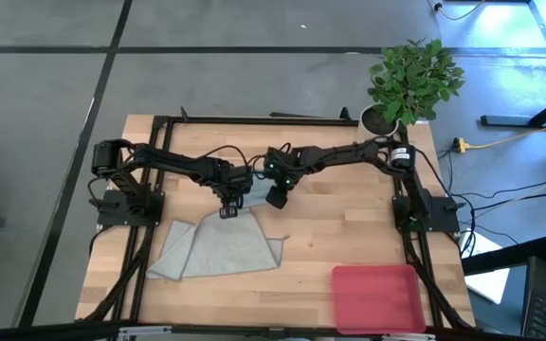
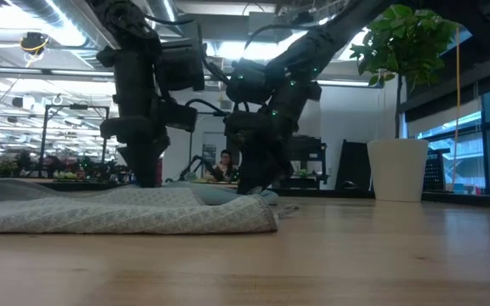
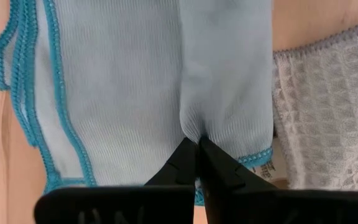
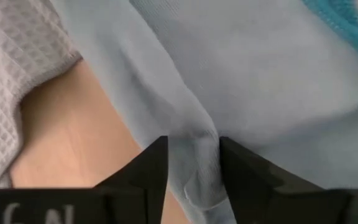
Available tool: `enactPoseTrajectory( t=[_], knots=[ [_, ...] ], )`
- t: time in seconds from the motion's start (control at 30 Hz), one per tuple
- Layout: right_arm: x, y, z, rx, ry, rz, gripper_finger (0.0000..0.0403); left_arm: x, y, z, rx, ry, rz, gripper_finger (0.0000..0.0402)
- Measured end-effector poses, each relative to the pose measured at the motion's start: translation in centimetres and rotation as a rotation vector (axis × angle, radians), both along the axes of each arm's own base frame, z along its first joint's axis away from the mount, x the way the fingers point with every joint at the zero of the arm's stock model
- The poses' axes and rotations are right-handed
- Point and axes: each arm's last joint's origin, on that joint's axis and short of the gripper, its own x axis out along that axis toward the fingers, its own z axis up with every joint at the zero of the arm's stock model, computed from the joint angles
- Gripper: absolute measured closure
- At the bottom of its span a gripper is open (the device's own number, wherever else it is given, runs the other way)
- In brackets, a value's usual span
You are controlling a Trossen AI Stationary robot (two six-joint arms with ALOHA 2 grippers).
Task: Roll microfiber towels into tight, uniform cylinder then place into a basket
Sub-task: Roll blue towel
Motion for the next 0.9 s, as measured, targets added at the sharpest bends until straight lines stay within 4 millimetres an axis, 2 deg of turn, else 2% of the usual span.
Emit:
enactPoseTrajectory(
  t=[0.1, 0.23, 0.37, 0.5, 0.63, 0.77, 0.9],
  knots=[
    [0.4, -0.6, 1.3, -0.03, 0.019, -0.011, 0.0259, 0.0, 0.0, 0.0, 0.0, -0.001, 0.0, 0.0402],
    [0.6, -1.0, 3.2, -0.157, 0.079, -0.025, 0.0264, 0.0, 0.0, 0.0, 0.0, -0.003, 0.0, 0.0402],
    [1.0, -0.8, 4.7, -0.255, 0.115, -0.019, 0.0265, 0.1, 0.0, 0.1, 0.002, -0.011, 0.0, 0.0402],
    [1.0, 0.5, 5.4, -0.276, 0.154, 0.04, 0.0265, 0.1, -0.1, 0.1, 0.001, -0.008, -0.002, 0.0402],
    [0.2, 2.1, 5.9, -0.346, 0.244, 0.053, 0.0265, 0.0, -0.1, 0.0, -0.001, 0.003, -0.003, 0.0402],
    [-1.3, 3.3, 7.2, -0.443, 0.305, -0.013, 0.0265, 0.0, -0.1, 0.0, 0.001, 0.003, -0.007, 0.0402],
    [-2.3, 4.7, 9.2, -0.465, 0.274, -0.015, 0.0265, 0.1, 0.0, 0.1, 0.004, -0.013, -0.01, 0.0402]
  ],
)
